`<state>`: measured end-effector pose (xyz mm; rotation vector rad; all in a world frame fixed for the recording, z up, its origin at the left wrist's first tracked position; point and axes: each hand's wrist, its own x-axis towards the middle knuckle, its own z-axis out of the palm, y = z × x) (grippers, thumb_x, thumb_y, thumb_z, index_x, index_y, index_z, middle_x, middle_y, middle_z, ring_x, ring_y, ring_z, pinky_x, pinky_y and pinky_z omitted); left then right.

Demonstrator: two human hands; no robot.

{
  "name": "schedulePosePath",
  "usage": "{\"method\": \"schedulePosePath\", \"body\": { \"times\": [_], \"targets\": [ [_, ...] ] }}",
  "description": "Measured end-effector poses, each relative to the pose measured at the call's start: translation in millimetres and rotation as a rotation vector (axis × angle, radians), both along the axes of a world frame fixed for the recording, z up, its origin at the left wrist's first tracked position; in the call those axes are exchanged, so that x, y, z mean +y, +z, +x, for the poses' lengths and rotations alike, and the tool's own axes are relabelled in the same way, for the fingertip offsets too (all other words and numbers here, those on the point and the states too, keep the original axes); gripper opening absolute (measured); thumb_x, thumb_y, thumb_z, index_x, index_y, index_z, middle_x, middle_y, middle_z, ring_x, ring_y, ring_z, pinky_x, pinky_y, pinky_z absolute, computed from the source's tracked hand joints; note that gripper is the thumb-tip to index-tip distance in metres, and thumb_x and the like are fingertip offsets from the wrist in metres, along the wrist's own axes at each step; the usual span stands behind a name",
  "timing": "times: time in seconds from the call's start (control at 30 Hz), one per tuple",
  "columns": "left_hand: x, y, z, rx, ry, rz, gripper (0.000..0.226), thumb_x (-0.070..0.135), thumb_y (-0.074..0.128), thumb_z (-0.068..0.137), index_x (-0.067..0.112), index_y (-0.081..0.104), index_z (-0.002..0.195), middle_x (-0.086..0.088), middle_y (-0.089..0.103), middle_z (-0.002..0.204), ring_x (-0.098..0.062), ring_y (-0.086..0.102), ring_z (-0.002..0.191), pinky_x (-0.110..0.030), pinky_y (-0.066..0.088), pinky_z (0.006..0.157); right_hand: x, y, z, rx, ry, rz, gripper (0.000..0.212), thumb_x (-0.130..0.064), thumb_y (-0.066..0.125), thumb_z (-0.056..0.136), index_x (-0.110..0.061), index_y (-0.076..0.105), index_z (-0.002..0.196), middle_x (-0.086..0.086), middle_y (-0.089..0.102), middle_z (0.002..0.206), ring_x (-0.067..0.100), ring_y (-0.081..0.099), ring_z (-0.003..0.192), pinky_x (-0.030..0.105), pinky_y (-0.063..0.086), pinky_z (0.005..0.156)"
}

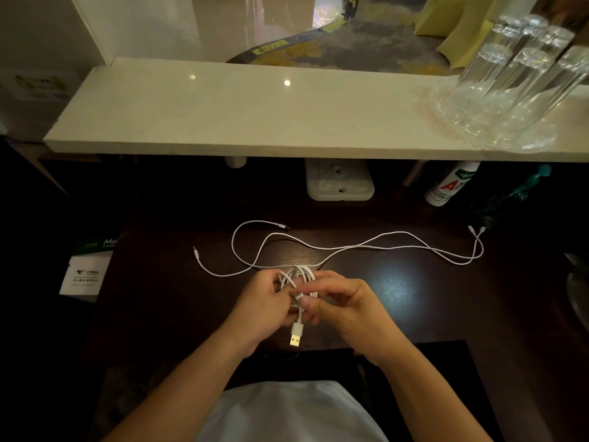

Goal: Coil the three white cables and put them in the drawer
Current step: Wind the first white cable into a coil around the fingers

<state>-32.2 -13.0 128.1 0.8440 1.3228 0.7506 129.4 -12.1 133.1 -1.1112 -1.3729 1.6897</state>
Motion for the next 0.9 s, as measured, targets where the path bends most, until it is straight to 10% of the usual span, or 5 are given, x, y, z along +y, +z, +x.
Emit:
{"method": "schedulePosePath", "body": {
  "times": [0.9],
  "targets": [
    [8, 11, -2, -0.176, -0.053, -0.236, 0.024, 0.014, 0.056, 0.097, -0.008, 0.064, 0.106, -0.029, 0.07, 0.104, -0.034, 0.073, 0.088, -0.033, 0.06, 0.069, 11, -5, 8, -0.208, 0.093, -0.098, 0.007, -0.012, 0.066, 0.092, -0.01, 0.073, 0.094, 0.009, 0.07, 0.079, 0.022, 0.056, 0.063, 0.032, 0.049, 0.06]
  ]
}}
